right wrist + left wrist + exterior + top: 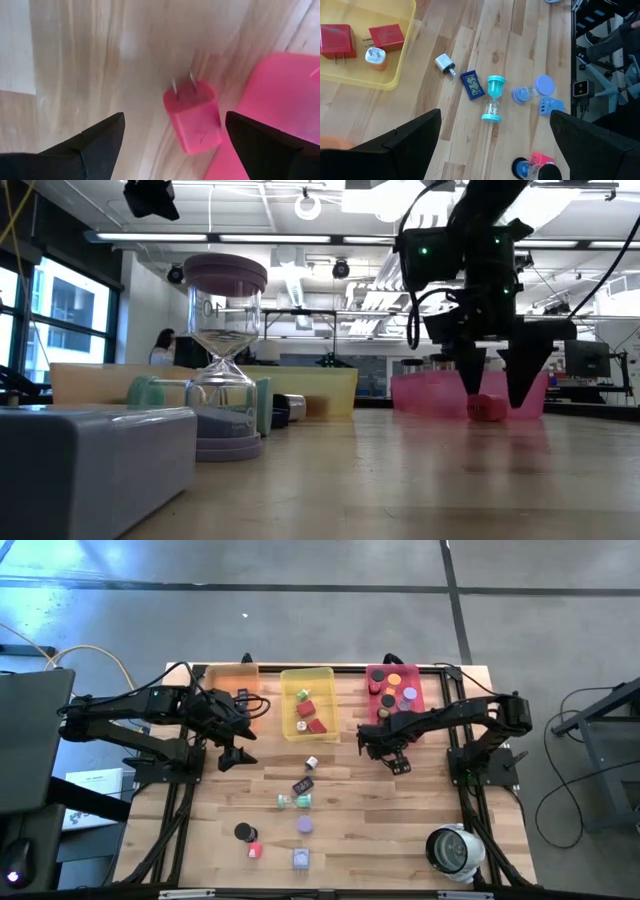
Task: Pick & Place Office items
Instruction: Put the right pink charger adapter into the yellow bin
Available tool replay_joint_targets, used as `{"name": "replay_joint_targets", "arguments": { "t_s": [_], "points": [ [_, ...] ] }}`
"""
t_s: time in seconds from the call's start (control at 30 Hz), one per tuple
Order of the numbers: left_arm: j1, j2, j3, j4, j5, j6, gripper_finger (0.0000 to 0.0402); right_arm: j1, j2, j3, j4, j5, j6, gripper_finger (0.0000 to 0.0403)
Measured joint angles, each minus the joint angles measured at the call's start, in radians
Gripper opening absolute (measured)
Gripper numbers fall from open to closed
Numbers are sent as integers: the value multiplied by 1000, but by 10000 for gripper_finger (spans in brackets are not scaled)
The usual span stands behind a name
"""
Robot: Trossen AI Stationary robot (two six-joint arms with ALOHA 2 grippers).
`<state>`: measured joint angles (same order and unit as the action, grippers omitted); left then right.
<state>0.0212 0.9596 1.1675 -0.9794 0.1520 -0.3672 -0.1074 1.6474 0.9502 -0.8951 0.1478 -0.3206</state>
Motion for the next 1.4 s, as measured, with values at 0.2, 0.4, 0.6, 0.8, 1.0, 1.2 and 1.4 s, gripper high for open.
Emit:
{"name": "replay_joint_targets", "arguments": {
  "t_s": [0.2, 0.4, 0.6, 0.8, 1.0, 1.2, 1.4],
  "points": [
    [0, 0, 0, 0, 0, 0, 366, 0, 0, -38, 51, -19, -21, 336],
    [0, 0, 0, 0, 0, 3, 366, 0, 0, -60, 60, -42, -21, 330],
    [0, 0, 0, 0, 0, 3, 366, 0, 0, -65, 85, -85, 2, 267],
    [0, 0, 0, -1, 0, 2, 366, 0, 0, -65, 91, -125, 33, 166],
    [0, 0, 0, -1, 0, 35, 366, 2, -1, -65, 91, -122, 90, 137],
    [0, 0, 0, -1, 0, 64, 366, 33, -2, -44, 69, -125, 303, 137],
    [0, 0, 0, -1, 1, 63, 366, 94, -11, 56, 45, -95, 411, 137]
  ]
}}
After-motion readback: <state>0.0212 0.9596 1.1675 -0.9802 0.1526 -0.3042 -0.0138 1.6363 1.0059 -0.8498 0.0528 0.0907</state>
